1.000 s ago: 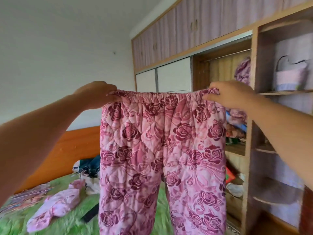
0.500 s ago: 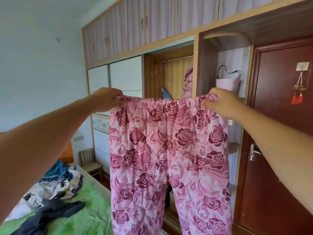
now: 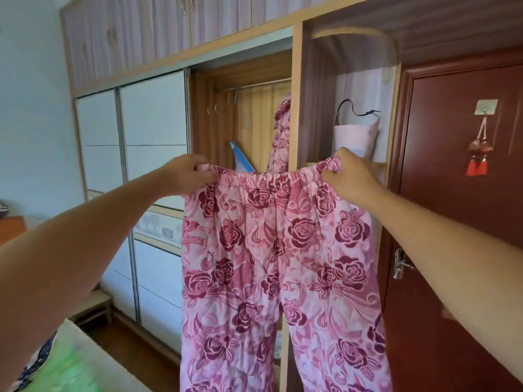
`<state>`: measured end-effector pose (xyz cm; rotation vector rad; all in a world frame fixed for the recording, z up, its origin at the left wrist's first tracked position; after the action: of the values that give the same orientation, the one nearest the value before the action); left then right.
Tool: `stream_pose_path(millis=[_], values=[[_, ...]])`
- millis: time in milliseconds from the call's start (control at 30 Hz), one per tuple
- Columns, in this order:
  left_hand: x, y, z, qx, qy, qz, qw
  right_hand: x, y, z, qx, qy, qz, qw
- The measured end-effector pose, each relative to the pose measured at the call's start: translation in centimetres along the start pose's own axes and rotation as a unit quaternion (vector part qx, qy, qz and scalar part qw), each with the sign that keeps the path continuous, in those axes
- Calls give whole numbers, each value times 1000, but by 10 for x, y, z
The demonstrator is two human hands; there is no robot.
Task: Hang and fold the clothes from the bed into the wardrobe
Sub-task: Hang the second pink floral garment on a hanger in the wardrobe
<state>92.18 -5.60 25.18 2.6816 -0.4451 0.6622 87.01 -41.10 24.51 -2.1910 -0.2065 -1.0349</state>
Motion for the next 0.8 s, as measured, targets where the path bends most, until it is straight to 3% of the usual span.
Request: stream_pose_path(millis=[200,433,600,800], values=[[90,-34,38,-110,27,-30,993,77,26,73,-1,23,-23,999],[165,-46,67,-230,63,-54,970,147,28,158,124,23,-16,992],[199,-41,87,-236,90,-47,966,185,37,203,151,1,-23,988],[238,-62,113,-173,121,-96,973,228,84,242,153,-34,-35,987]])
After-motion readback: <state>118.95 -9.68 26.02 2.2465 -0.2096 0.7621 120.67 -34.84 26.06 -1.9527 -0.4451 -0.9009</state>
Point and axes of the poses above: each hand's wrist, its own x-axis towards the middle knuckle, its own z-axis out of the palm, y = z × x, the point moved 5 cm from there along x, towards the middle knuckle, and after that the axes turned 12 degrees about x, right-handed, at the moved point
